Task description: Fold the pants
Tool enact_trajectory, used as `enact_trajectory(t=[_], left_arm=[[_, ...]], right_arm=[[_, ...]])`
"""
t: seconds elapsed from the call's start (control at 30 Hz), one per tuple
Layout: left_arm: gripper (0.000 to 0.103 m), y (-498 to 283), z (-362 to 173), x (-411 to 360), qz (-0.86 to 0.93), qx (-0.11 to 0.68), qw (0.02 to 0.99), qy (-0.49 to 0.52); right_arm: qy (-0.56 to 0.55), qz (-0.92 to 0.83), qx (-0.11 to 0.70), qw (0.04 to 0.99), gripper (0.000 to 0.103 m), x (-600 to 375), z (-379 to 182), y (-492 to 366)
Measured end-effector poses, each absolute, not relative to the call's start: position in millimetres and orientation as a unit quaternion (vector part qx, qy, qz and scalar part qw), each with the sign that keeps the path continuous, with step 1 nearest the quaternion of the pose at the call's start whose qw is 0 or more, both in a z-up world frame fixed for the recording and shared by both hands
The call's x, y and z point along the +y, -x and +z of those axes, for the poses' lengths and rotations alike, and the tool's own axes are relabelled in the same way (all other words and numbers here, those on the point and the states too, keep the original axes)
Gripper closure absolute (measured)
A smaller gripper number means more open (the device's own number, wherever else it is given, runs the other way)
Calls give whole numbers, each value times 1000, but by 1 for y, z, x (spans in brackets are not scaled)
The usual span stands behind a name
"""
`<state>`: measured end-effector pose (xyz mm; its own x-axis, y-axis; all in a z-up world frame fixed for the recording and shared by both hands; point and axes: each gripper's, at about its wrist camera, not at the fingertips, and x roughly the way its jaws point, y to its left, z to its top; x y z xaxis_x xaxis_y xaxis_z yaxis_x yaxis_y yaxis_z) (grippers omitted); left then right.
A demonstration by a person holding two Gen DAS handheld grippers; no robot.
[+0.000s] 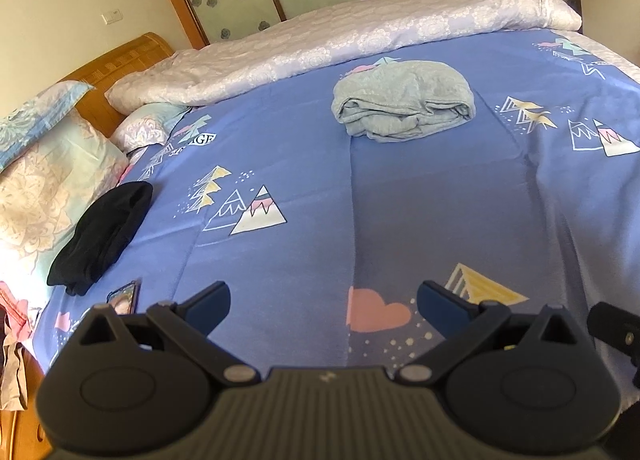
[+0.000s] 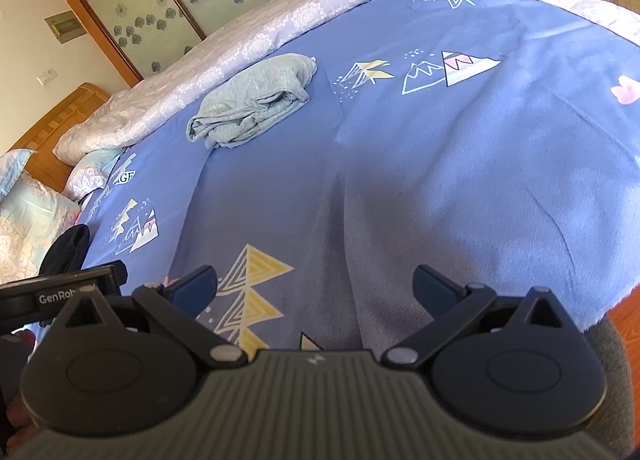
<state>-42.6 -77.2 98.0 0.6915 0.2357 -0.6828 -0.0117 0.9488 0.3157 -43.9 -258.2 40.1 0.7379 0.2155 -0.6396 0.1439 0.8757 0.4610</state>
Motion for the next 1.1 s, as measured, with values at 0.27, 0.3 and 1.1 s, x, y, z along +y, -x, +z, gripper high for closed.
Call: enact_trajectory(t=[0.27, 0.3, 1.1], left_arm=[[0, 37, 92, -72, 75, 402, 902, -139], [0, 37, 91, -72, 75, 405, 901, -138], [0, 21, 73, -67, 37, 445, 890, -96]], right_arm=[[-255, 16, 371, 893, 0, -259, 35, 42], [-256, 15, 372, 892, 0, -258, 35, 42], [-215, -7, 357, 909, 0, -251, 38, 44]])
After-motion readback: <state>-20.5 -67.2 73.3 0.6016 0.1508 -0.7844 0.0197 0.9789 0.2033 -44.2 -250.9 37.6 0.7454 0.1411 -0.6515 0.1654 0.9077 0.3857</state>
